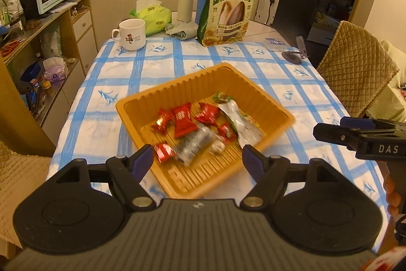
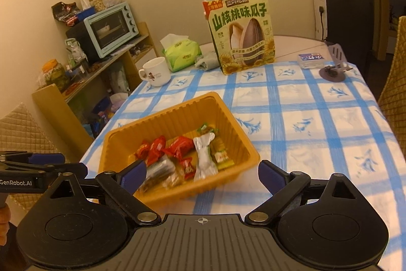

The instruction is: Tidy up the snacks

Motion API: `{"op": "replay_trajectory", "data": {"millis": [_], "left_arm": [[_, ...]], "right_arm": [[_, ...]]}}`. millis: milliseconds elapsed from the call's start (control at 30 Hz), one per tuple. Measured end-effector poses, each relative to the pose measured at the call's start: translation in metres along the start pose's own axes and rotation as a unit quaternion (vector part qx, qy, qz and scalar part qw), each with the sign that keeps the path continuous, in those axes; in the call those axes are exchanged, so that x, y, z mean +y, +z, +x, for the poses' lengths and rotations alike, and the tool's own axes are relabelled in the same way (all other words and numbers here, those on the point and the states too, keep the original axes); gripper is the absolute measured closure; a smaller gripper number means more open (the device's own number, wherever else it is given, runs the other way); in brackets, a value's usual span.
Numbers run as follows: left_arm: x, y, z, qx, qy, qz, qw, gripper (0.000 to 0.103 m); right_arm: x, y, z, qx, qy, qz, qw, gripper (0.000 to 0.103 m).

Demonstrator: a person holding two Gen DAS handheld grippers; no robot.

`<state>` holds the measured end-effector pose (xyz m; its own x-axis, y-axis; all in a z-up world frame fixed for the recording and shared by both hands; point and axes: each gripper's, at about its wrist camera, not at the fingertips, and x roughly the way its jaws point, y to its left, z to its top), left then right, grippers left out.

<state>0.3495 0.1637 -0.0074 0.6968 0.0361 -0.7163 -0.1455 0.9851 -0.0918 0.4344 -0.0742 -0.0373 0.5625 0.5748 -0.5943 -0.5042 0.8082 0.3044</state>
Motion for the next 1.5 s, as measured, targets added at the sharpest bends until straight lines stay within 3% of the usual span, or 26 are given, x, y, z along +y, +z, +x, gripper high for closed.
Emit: {"op": "replay_trajectory", "data": {"millis": [700,1133,1500], "left_arm": [[-0.083,-0.108,-0.112,0.010,0.007,-0.020,0.9997,0.028],[-0.115,-0.153,-0.136,0.032,-0.001,-0.018,0.9993,0.028],[-0.129,-0.169,-0.145,0.038,-0.013,-0.008,0.9992,0.028]], "right_arm": [[0.006,-0.097,-0.126,0.051,-0.003,-0.026,0.998,0.008],[-0.002,-0.131,-0.175,0.056,-0.013,-0.010,0.998,0.008],[-0.001,-0.147,-0.188,0.070,-0.018,-0.007,0.997,0.008]]}}
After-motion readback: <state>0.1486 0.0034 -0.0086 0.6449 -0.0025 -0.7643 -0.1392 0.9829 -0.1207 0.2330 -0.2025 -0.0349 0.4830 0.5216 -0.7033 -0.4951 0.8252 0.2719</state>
